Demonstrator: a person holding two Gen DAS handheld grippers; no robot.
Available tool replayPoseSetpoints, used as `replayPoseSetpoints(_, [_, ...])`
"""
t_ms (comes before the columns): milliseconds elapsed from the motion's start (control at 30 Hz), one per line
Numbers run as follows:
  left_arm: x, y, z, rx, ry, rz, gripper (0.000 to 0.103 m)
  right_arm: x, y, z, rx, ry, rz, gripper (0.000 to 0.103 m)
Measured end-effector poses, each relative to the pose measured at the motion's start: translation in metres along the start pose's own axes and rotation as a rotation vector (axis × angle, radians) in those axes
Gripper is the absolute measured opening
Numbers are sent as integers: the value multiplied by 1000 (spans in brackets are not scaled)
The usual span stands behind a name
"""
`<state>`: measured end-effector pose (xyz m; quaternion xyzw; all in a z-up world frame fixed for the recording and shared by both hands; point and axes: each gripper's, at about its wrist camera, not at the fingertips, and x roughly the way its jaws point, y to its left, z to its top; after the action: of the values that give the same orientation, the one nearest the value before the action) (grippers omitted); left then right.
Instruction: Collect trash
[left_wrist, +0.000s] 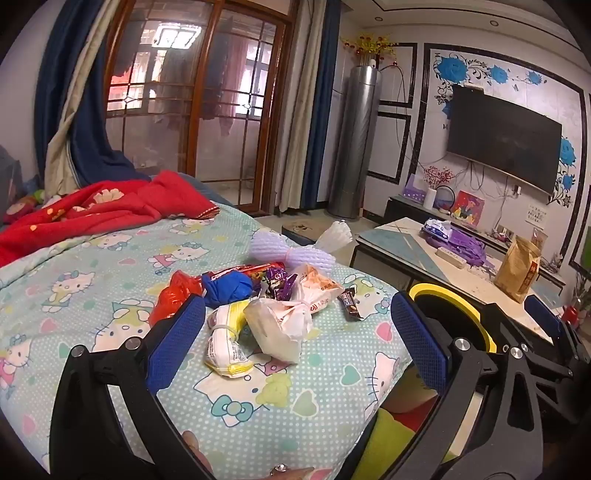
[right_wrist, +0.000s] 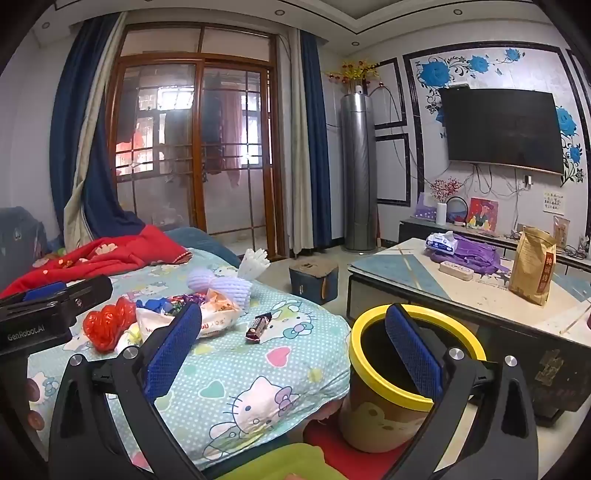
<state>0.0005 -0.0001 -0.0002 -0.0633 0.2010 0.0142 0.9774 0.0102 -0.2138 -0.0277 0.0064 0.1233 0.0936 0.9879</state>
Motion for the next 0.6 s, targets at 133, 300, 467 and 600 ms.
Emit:
replayPoseSetpoints(133, [1,1,0,-16,2,-7,92,0,0,0,5,6,3,97])
replayPoseSetpoints(300, [1,1,1,-16,-2,-7,92,0,0,0,1,6,0,97])
replayPoseSetpoints(467, [0,1,1,-18,-3,-7,92,0,0,0,0,9,1,97])
replayPoseSetpoints(600, [0,1,1,-19,-3,-9,92,0,0,0,-1,9,1,97])
